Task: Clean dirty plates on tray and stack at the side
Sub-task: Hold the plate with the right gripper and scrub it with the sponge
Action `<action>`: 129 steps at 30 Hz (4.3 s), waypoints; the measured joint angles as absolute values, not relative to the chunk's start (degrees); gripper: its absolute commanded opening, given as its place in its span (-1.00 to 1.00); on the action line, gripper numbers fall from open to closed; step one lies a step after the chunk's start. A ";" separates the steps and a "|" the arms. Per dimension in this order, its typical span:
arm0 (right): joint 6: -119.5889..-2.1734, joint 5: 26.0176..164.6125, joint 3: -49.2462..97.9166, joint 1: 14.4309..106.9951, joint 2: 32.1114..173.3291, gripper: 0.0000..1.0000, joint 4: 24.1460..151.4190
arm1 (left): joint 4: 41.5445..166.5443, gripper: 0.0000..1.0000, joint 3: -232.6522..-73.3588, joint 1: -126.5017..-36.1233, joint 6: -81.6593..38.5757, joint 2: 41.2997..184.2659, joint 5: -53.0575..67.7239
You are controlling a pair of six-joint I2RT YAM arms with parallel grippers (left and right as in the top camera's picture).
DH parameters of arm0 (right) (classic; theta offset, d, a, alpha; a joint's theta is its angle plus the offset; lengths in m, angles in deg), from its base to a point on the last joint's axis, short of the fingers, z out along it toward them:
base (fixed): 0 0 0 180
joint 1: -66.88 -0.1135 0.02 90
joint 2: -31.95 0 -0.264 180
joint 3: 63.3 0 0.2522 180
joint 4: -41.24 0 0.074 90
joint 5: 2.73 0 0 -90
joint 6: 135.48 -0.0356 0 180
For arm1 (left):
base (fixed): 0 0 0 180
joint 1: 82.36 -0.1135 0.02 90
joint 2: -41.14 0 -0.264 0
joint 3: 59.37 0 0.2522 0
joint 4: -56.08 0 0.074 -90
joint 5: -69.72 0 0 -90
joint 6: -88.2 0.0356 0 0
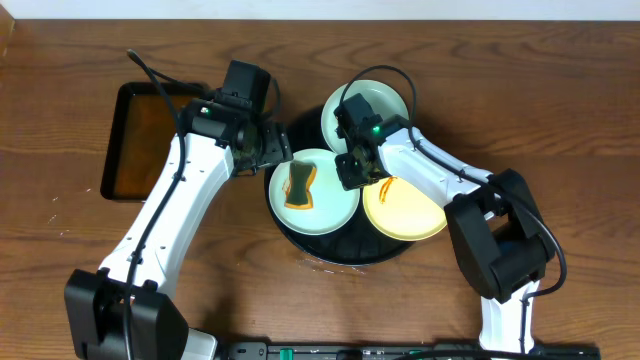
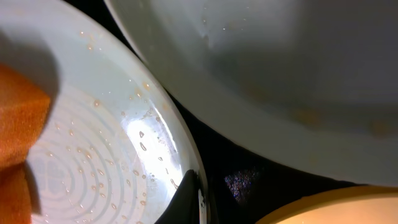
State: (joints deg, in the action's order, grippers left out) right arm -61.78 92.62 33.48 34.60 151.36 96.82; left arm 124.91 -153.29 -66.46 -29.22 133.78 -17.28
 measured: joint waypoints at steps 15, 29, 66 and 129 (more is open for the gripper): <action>-61.82 92.55 33.48 34.60 151.36 -0.92 96.19 | 124.49 0.47 -151.80 -64.41 -31.52 133.78 -12.62; -62.43 92.35 33.48 34.60 151.36 -0.90 95.84 | 114.42 0.09 -145.79 -60.08 -26.80 144.88 -12.08; -62.45 92.35 33.48 34.60 151.36 -0.90 95.79 | 110.13 -0.85 -145.53 -59.66 -28.02 145.40 -6.63; -62.87 93.27 33.48 34.45 151.36 -0.93 95.16 | 115.99 -0.85 -145.05 -59.34 -30.54 151.07 -28.75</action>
